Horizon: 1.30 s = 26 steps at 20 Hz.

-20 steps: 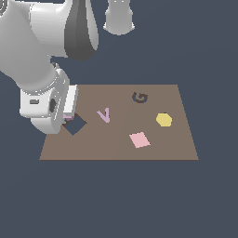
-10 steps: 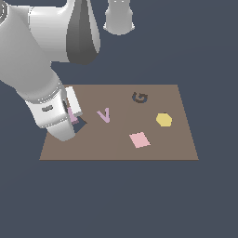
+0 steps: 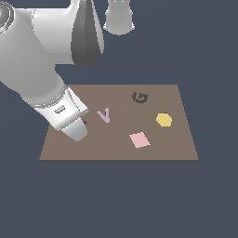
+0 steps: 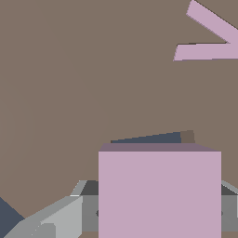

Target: Insert a designated object into the corresponding slot on a board.

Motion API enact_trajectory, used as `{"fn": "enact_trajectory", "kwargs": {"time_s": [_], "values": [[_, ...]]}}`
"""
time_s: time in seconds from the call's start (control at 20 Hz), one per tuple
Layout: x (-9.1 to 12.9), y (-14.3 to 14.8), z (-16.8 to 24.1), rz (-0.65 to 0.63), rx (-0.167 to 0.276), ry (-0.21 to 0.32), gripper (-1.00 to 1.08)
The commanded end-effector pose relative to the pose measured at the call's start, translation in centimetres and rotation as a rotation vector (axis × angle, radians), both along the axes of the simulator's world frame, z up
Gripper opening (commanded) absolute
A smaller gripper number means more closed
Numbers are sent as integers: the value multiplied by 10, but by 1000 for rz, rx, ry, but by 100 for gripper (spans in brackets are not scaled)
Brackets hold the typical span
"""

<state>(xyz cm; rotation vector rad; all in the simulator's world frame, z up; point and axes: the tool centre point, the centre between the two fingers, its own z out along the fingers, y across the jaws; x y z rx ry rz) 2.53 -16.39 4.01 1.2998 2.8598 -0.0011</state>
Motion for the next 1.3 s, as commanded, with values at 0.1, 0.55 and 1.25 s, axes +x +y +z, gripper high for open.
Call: {"fn": "enact_trajectory", "kwargs": {"time_s": [0.1, 0.55, 1.25], "values": [[3, 4, 1, 81, 0, 0, -100], [4, 8, 0, 129, 0, 1, -100], [4, 8, -9, 135, 0, 0, 100]]}}
